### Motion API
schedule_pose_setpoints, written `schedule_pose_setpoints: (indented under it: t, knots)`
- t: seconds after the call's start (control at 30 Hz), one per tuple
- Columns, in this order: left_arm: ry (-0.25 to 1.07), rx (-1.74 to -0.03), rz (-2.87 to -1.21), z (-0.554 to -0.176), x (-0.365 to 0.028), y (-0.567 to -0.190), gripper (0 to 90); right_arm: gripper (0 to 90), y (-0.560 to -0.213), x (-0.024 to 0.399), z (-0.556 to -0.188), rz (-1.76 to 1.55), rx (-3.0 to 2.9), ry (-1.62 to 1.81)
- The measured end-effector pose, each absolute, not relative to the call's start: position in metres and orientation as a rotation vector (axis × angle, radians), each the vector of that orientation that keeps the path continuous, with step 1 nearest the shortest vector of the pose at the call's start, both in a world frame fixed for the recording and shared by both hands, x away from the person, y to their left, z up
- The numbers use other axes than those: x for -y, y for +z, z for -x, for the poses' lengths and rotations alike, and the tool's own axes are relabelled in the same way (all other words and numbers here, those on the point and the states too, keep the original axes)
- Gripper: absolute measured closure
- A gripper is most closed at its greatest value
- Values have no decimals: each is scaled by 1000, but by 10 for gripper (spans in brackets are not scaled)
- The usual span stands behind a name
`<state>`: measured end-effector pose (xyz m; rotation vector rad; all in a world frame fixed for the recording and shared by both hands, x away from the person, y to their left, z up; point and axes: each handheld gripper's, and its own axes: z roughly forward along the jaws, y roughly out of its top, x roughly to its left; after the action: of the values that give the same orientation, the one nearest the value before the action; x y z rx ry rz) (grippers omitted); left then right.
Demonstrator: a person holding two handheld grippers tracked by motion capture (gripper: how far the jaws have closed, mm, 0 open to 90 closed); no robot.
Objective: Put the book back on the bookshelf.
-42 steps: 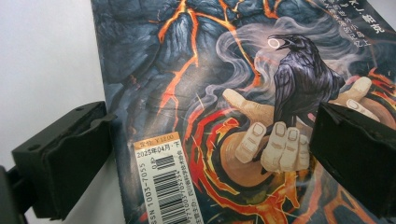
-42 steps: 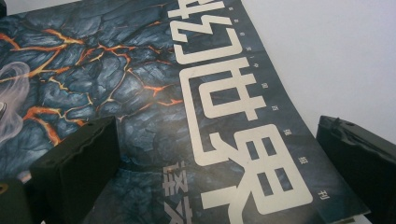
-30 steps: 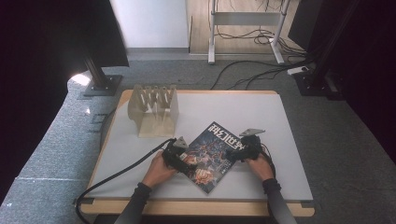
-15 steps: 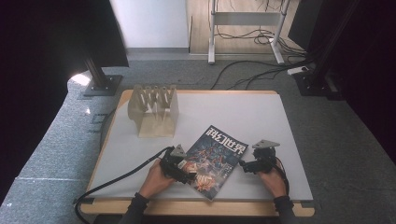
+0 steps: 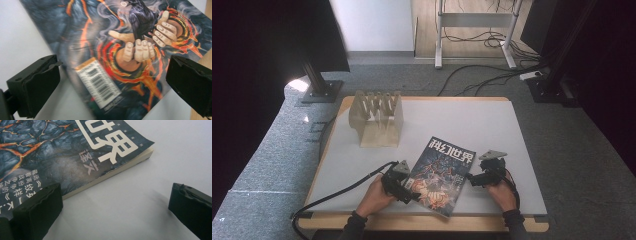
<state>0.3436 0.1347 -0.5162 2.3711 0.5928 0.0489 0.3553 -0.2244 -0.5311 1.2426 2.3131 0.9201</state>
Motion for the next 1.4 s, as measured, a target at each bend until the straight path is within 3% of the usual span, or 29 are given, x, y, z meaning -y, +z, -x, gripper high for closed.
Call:
schedule_pose_setpoints:
  t: [0.23, 0.43, 0.73, 1.1, 1.4]
  knots:
    - [207, -762, -2340, -376, -171, -511, 0, 0, -531, 221, -362, -1262, -2305, 919]
    - [278, -780, -2373, -379, -168, -524, 0, 0, -531, 217, -370, -1269, -2299, 903]
    - [284, -761, -2326, -357, -165, -529, 0, 0, -531, 215, -386, -1304, -2286, 900]
    - [219, -608, -2366, -331, -143, -529, 0, 0, -529, 198, -416, -1320, -2255, 834]
    - [192, -683, -2323, -353, -155, -528, 0, 0, -529, 186, -429, -1296, -2277, 836]
